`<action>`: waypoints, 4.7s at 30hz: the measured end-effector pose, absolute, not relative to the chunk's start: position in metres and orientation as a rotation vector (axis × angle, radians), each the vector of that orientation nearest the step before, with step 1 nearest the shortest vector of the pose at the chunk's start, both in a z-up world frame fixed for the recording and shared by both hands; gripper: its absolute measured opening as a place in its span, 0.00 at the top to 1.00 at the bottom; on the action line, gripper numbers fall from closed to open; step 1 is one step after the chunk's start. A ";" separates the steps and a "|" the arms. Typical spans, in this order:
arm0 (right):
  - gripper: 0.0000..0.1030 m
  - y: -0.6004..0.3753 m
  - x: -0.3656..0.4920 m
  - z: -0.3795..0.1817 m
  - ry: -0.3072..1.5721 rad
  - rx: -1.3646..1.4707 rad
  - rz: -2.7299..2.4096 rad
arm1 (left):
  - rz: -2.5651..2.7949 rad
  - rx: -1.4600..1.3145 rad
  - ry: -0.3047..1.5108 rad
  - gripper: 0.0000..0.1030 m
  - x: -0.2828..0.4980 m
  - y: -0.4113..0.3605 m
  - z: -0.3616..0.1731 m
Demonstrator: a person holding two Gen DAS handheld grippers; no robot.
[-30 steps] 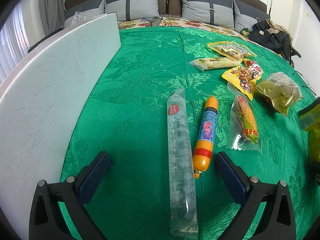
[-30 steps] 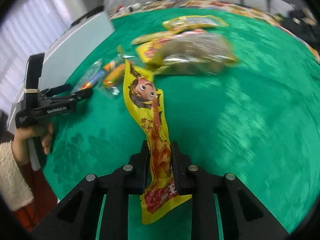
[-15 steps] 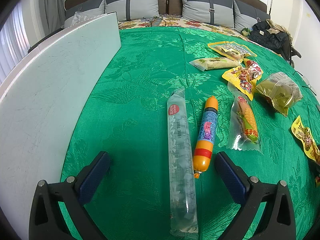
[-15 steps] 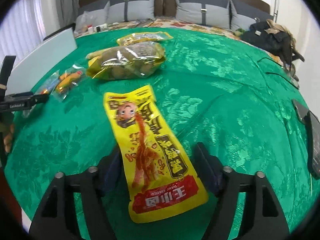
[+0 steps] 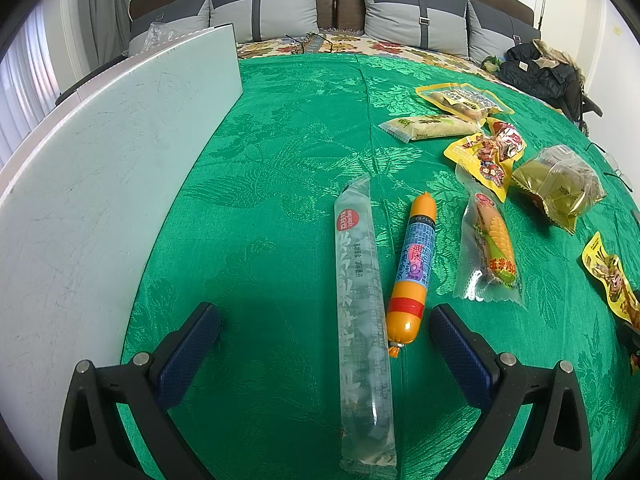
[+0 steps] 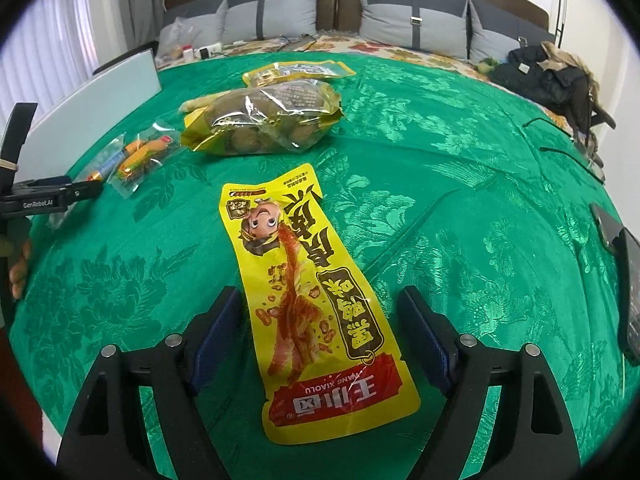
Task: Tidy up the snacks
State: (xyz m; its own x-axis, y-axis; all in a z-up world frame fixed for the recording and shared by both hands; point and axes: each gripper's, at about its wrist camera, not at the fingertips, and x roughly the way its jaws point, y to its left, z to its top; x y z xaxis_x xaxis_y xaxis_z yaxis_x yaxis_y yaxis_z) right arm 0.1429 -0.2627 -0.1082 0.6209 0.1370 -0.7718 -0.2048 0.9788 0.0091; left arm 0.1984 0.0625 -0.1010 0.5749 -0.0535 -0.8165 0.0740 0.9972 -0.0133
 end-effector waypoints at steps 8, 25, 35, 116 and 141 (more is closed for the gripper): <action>0.19 -0.263 0.143 -0.108 0.879 -0.083 0.197 | -0.221 0.065 1.125 0.26 0.213 0.052 -0.086; 0.18 -0.263 0.142 -0.108 0.878 -0.084 0.197 | -0.125 0.104 1.080 0.82 0.210 0.047 -0.085; 0.19 -0.273 0.173 -0.091 1.090 0.099 0.226 | -0.182 -0.035 1.092 0.83 0.178 0.073 -0.075; 0.28 -0.285 0.146 -0.103 0.849 -0.037 -0.021 | -0.252 0.015 1.013 0.08 0.137 0.004 -0.077; 0.18 -0.293 0.154 -0.110 0.890 0.009 -0.009 | -0.192 0.085 0.946 0.00 0.147 -0.017 -0.100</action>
